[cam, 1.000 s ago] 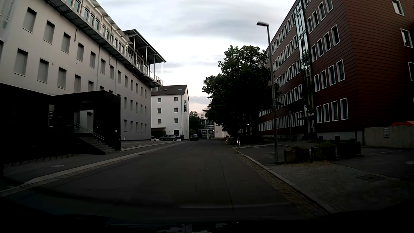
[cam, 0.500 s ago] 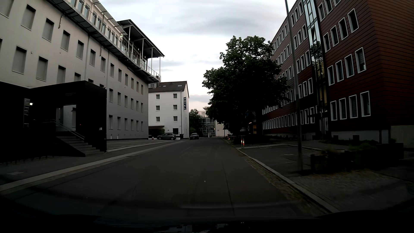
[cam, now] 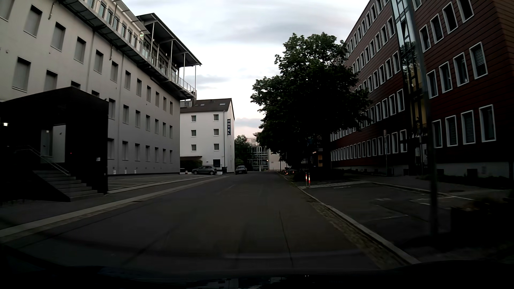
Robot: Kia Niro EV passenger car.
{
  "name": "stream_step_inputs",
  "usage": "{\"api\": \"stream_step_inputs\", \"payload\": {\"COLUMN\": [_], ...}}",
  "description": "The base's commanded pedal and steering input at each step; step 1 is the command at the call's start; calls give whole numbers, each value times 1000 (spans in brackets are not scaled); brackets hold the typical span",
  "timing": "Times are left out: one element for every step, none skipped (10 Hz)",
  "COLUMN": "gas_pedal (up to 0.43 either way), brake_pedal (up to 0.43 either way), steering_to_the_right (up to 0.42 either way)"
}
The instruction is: Follow the waypoints while adhering to traffic rules and regulations
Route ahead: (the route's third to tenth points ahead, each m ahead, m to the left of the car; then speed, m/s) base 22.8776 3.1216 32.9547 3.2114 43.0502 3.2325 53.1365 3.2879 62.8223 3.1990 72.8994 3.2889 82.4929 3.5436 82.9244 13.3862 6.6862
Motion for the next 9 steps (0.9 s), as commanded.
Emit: {"api": "stream_step_inputs", "payload": {"gas_pedal": [98, 98, 98, 98, 98, 98, 98, 98, 98], "brake_pedal": [0, 0, 0, 0, 0, 0, 0, 0, 0], "steering_to_the_right": [-1, 0, 0, 2, 2, 1, 1, 2, 1]}}
